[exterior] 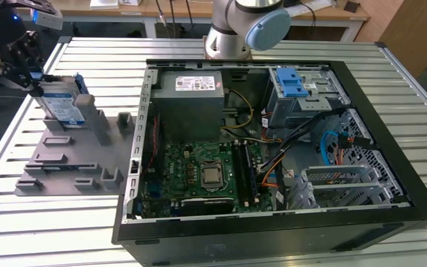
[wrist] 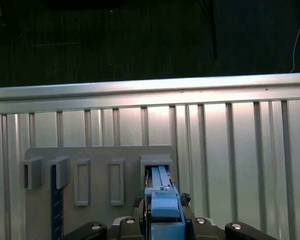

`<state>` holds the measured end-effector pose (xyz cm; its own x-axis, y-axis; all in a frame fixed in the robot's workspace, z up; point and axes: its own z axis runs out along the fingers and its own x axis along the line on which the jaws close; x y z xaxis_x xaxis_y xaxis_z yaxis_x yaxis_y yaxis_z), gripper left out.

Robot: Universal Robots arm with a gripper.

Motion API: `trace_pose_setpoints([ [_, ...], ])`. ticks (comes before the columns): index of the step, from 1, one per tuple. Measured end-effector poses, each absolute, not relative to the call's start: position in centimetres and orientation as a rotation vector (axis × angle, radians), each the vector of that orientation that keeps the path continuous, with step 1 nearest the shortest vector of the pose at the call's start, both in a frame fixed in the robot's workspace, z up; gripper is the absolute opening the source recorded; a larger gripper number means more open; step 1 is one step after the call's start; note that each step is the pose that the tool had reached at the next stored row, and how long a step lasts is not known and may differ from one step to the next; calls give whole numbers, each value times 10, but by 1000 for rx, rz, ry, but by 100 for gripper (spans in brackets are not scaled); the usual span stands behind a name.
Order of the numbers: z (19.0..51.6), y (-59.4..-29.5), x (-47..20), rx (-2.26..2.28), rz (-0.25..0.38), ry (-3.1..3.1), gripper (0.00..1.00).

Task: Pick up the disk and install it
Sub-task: 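Pick up the disk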

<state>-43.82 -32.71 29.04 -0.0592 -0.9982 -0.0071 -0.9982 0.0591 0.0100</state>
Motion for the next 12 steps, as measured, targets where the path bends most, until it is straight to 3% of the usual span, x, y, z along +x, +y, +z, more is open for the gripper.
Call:
trace_pose_setpoints([
  [12, 296, -327, -439, 2185, -10, -2262, 37],
])
